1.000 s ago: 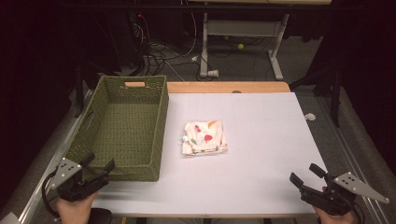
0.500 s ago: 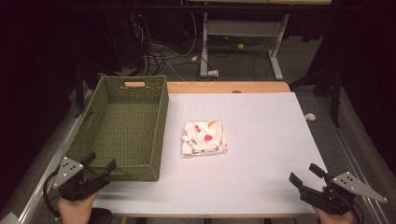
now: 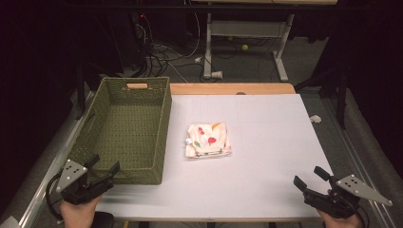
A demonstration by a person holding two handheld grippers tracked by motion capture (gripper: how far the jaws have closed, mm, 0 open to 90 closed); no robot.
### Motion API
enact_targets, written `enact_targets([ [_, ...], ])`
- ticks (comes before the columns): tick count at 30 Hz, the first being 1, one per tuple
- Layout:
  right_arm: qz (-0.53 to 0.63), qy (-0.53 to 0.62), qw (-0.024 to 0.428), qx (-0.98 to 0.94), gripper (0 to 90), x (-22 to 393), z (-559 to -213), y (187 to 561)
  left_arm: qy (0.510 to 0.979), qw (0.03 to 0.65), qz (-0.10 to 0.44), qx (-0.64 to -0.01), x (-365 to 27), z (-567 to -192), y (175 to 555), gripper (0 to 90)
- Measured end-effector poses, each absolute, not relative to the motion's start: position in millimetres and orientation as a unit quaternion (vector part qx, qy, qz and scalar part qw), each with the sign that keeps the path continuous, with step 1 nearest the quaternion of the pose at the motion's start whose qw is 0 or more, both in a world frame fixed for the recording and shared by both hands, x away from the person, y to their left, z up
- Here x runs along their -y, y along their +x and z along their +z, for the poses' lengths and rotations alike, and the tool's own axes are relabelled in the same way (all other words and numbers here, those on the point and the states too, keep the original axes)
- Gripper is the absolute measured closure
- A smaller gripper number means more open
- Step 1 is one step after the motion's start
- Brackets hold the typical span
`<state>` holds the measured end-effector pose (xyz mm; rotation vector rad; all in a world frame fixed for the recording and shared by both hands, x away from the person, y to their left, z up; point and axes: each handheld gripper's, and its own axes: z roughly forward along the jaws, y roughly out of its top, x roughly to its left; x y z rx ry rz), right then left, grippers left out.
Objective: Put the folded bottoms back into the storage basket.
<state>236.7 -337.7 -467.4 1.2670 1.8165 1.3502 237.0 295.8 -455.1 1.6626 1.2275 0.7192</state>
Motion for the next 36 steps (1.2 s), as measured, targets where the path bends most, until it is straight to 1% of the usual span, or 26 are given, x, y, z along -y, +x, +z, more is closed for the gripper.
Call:
enact_targets([
  [5, 0.497, 0.457, 0.284, -0.681, 16.9, 335.2, -467.0, 234.6, 0.677, 0.46, 0.29, -0.496, -295.2, -453.2, 238.6, 23.7],
  [11, 0.497, 0.46, 0.277, -0.682, 16.9, 333.8, -467.1, 235.2, 0.677, 0.466, 0.293, -0.489, -291.7, -450.6, 233.3, 23.9],
  [16, 0.493, 0.456, 0.278, -0.686, 16.9, 332.1, -467.6, 236.1, 0.668, 0.489, 0.272, -0.491, -288.7, -447.1, 235.7, 23.9],
  [21, 0.494, 0.457, 0.277, -0.686, 16.9, 332.4, -467.8, 236.4, 0.683, 0.485, 0.263, -0.48, -278.6, -444.4, 239.9, 23.9],
  [30, 0.492, 0.454, 0.273, -0.691, 17.0, 331.1, -468.5, 237.4, 0.684, 0.496, 0.257, -0.469, -267.2, -435.7, 246.5, 24.0],
  [36, 0.493, 0.456, 0.271, -0.69, 17.0, 331.4, -468.5, 237.7, 0.696, 0.492, 0.254, -0.456, -256.9, -433.1, 252.1, 24.0],
])
